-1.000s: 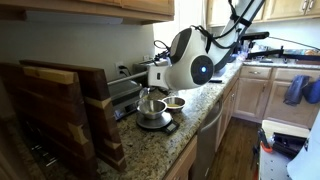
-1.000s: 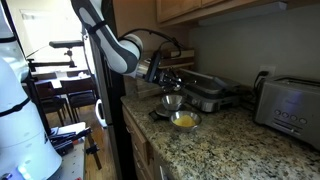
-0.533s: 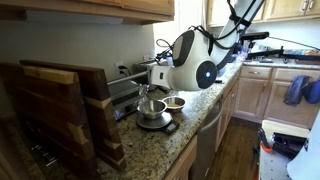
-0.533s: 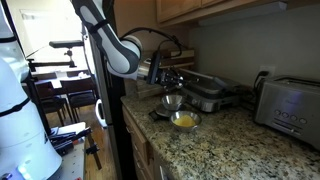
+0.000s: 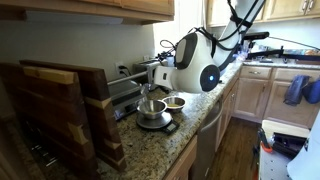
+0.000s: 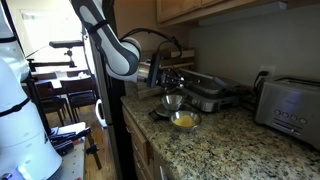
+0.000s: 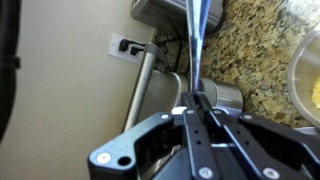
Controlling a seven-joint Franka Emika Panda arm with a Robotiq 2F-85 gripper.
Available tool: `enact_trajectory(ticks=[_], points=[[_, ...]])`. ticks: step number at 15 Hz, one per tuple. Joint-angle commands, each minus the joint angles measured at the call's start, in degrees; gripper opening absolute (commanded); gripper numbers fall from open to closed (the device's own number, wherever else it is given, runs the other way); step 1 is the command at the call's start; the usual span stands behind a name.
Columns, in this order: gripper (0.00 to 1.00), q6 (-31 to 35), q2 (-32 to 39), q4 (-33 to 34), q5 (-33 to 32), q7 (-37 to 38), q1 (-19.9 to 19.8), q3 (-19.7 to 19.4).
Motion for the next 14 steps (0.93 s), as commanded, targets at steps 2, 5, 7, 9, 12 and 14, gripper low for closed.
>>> enact_trajectory(ticks=[2,5,7,9,12,14], points=[[0.02,4.31,-1.55,0.14,5.05,-2.80,-0.98,-0.87],[0.02,8.65,-1.44,1.47,13.63,-8.79,-1.31,-0.99],[0.02,11.46,-0.99,2.82,21.02,-15.27,-1.81,-1.49],[0.02,13.57,-0.62,4.05,29.25,-22.57,-2.43,-2.10],[0.02,15.52,-0.44,5.47,42.98,-34.53,-3.23,-3.02],[0.02,16.01,-0.34,6.22,52.55,-42.41,-3.70,-3.46]])
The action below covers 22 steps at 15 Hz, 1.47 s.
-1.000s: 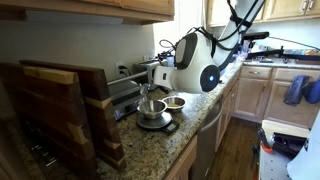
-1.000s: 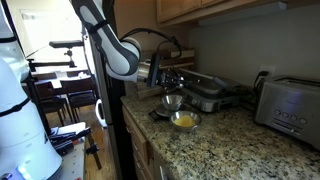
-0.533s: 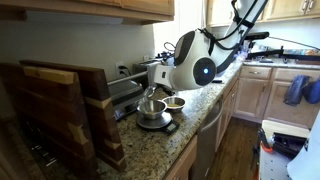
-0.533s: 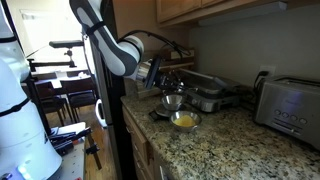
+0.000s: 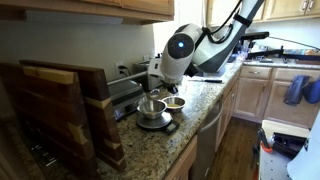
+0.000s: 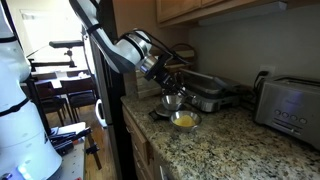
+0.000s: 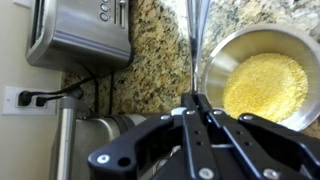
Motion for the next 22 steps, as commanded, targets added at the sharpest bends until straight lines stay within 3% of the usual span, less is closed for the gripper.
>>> enact_trajectory(ticks=[1,5,11,16,22], points=[[0.02,2.24,-0.29,1.33,14.87,-13.41,-1.13,-1.25],[0.02,0.72,-0.11,3.38,32.64,-24.92,-1.94,-1.99],[0.02,-0.60,-0.66,6.59,53.75,-34.17,-3.80,-3.75],[0.02,0.17,-0.34,8.49,69.61,-34.39,-6.30,-6.43],[0.02,1.24,1.50,10.23,80.22,-31.93,-8.62,-9.20]])
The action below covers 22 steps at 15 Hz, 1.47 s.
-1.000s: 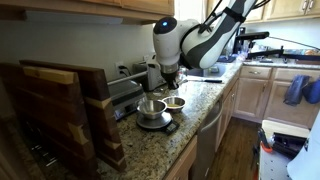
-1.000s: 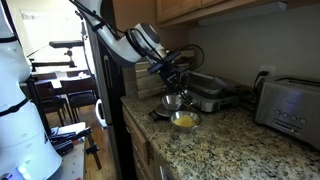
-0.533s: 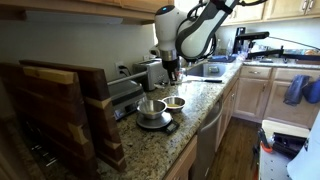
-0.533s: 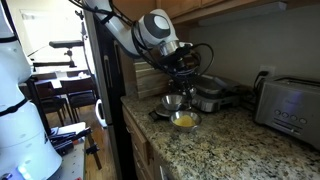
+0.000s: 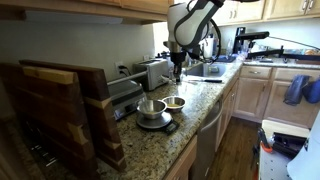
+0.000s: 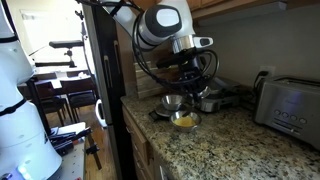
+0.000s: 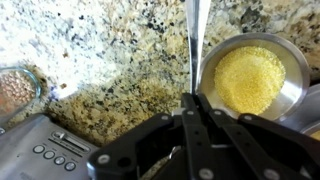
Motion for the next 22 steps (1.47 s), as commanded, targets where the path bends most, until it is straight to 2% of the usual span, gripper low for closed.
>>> enact_trajectory(ticks=[1,9,13,22], points=[[0.02,1.37,1.62,1.23,5.27,1.82,-1.28,-1.34],[0.02,8.42,8.94,3.62,13.93,4.21,-4.06,-2.86],[0.02,13.04,13.78,5.19,16.87,2.02,-6.05,-2.01],[0.02,9.94,21.28,10.22,18.33,-4.63,-10.65,0.81]])
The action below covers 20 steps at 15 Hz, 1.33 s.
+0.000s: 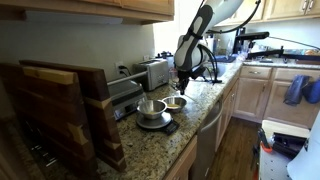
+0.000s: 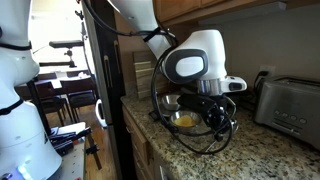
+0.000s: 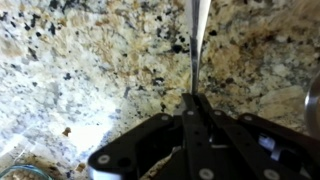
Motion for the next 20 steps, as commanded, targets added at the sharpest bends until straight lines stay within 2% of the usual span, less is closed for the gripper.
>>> enact_trajectory(ticks=[1,11,16,17,18,20], points=[[0.02,-2.41,1.52,2.15,1.16,-5.12,-3.55,2.55],[0.02,-6.39,2.61,3.68,1.57,-9.85,-6.95,3.64],[0.03,-7.62,2.01,2.63,1.36,-10.10,-6.90,3.26],[0.32,-7.79,1.53,2.39,1.32,-9.92,-6.77,3.20],[0.33,-8.00,0.95,2.12,1.37,-9.87,-6.69,3.24],[0.45,-8.35,-0.37,1.47,1.24,-9.67,-6.37,3.24]])
